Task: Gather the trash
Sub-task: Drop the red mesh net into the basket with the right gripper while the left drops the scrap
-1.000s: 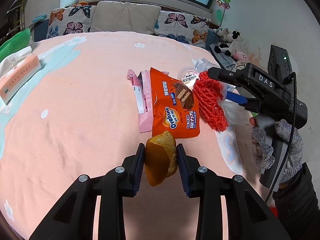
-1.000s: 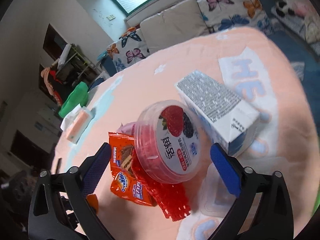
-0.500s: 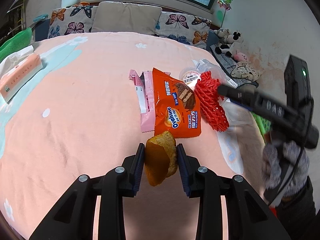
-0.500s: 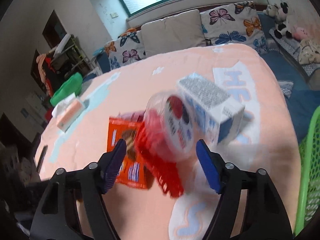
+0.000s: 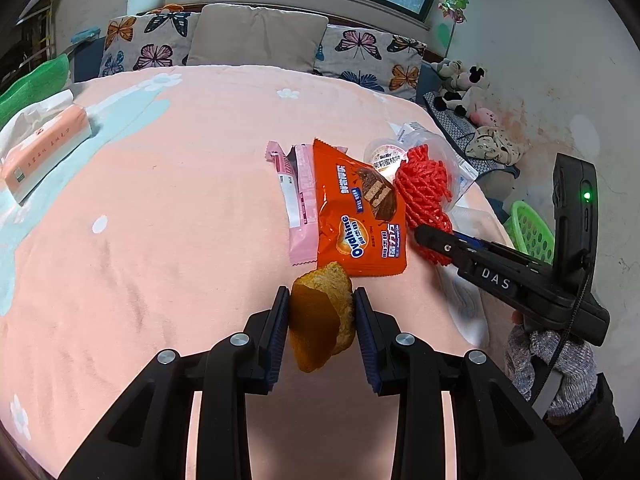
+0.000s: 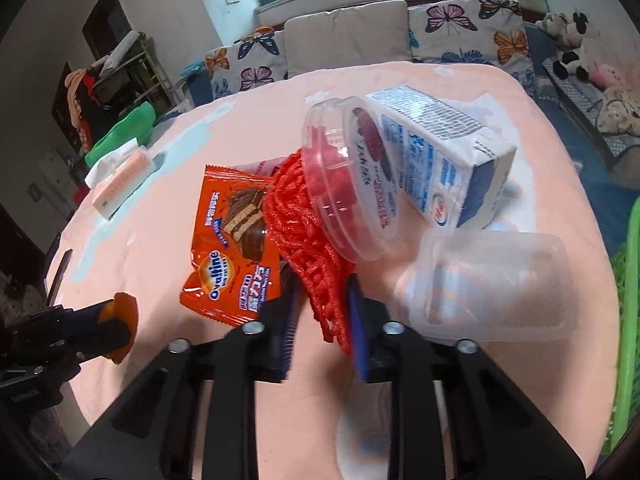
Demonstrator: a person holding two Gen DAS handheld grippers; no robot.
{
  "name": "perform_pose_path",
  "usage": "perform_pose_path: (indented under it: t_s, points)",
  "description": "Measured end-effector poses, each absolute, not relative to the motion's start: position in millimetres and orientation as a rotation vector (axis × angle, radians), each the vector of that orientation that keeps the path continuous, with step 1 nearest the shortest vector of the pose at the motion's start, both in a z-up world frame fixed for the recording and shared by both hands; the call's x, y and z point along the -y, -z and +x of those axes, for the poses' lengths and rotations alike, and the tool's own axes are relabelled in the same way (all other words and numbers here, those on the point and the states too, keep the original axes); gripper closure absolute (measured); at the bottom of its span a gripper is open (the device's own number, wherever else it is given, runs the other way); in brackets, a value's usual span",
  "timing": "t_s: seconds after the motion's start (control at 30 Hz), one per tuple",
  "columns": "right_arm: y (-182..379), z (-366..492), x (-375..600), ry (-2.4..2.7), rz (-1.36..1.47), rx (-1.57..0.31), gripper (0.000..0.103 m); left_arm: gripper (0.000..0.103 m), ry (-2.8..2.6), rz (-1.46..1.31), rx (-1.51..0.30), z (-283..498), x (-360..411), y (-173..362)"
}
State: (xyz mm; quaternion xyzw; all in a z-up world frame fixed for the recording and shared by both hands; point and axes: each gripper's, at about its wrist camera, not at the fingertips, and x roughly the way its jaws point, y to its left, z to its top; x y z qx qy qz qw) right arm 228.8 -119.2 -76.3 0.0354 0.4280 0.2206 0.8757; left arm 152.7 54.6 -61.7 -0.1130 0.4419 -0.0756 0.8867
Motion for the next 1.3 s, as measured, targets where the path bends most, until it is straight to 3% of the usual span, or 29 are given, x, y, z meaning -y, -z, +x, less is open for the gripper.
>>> perform_pose_path:
  t_s: [0.17, 0.77, 1.3]
  points:
    - [72, 223, 127, -0.478, 0.110, -0.880, 0.089, 0.071, 0.164, -0.230, -0.915, 152, -54, 60]
    - [22, 130, 167, -0.601, 0.144, -0.753, 0.091, 0.071, 0.251, -0.216, -0.861, 140, -27, 28]
    - [30, 104, 307, -0.251, 0.256, -0.724, 0.090, 0.071, 0.504, -0.133, -0.864, 154, 87, 6]
